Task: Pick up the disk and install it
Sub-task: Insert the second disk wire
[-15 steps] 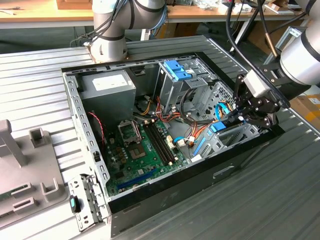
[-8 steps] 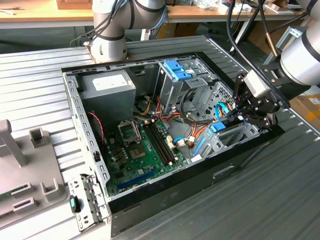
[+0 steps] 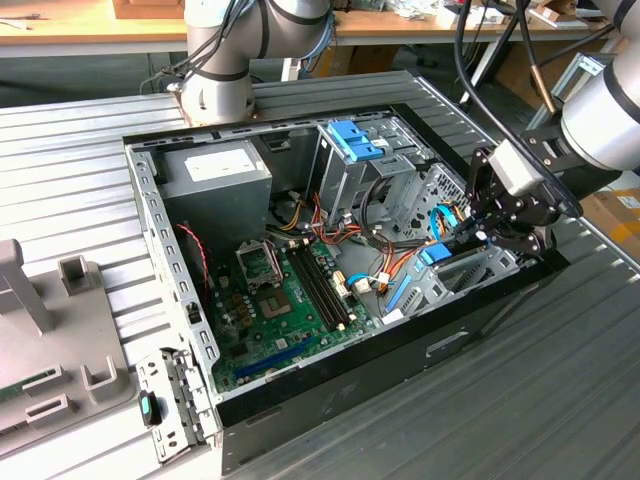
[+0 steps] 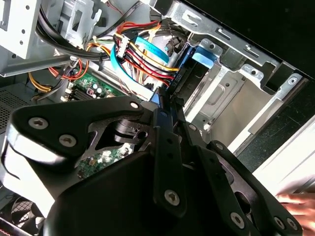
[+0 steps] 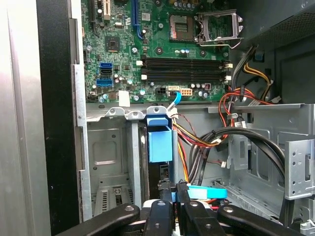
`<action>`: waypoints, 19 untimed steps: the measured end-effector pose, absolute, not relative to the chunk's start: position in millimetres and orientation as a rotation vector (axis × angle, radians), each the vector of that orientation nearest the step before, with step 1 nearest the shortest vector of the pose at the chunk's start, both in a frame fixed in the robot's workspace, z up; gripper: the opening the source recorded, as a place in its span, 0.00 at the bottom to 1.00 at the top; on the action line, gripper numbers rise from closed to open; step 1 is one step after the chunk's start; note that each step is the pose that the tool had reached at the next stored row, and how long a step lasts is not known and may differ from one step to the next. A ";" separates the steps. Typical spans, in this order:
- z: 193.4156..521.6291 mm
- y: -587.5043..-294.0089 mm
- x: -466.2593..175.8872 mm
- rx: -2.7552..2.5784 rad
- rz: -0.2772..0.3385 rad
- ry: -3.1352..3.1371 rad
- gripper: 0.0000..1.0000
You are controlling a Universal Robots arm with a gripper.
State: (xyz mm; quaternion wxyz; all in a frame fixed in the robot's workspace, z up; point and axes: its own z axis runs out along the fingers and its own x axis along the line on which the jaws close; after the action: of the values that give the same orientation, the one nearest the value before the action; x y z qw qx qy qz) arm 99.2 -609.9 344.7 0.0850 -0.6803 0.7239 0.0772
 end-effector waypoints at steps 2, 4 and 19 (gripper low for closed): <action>345.5 -610.0 99.3 -2.029 0.230 2.159 0.16; 345.7 -610.0 99.3 -2.029 0.230 2.159 0.16; 341.8 -611.2 99.3 -2.031 0.227 2.160 0.16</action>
State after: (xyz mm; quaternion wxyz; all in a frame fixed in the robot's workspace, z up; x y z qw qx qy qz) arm 99.3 -611.2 341.8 0.0839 -0.6805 0.7239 0.0761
